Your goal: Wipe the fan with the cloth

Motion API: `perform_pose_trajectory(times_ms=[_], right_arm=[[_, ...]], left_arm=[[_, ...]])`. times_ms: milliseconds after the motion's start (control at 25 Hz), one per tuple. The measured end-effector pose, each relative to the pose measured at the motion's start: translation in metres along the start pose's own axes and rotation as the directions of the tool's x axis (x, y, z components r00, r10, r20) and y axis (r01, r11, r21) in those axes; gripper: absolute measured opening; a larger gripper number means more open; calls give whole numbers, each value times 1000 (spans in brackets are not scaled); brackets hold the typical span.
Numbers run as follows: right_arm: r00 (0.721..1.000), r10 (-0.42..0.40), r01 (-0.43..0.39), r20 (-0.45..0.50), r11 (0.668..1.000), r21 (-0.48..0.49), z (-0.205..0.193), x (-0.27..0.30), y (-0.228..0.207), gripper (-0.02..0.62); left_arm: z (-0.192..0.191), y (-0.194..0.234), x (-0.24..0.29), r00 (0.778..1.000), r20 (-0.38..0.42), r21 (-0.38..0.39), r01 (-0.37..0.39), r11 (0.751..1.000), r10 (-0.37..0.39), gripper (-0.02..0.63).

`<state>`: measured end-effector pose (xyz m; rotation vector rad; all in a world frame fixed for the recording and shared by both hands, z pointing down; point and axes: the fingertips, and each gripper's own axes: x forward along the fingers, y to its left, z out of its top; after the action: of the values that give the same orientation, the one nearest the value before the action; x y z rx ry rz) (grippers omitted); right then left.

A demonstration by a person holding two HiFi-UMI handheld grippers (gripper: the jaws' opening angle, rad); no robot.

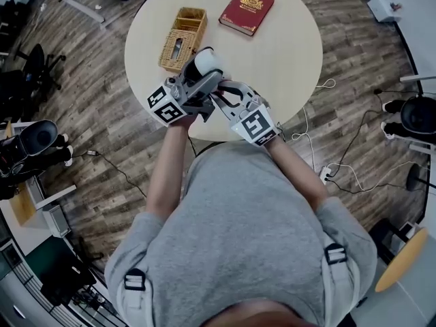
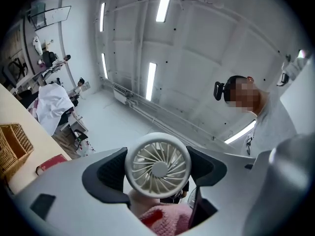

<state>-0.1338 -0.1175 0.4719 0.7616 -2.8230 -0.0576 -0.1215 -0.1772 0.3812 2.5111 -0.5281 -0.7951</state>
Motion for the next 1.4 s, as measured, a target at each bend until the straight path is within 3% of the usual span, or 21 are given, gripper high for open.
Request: perform_pose_trajectory(times_ms=[200, 360, 760, 1240, 1400], right_arm=[[1000, -19, 19, 0, 999, 39, -8, -3, -5, 37], [998, -61, 58, 18, 988, 145, -14, -9, -19, 37], [970, -177, 121, 164, 945, 304, -1, -42, -63, 37], [930, -271, 193, 249, 936, 295, 33, -62, -108, 37], [921, -251, 181, 299, 953, 244, 52, -62, -108, 37]], left_arm=[[2, -3, -1, 1000, 19, -15, 12, 1000, -11, 374], [6, -10, -4, 998, 51, -47, 43, 998, -41, 374], [-1, -14, -11, 997, 42, -77, 65, 995, -62, 374], [-12, -12, -23, 997, 33, -146, 78, 986, -74, 374], [-16, -8, -31, 995, 47, -206, 99, 973, -91, 374]])
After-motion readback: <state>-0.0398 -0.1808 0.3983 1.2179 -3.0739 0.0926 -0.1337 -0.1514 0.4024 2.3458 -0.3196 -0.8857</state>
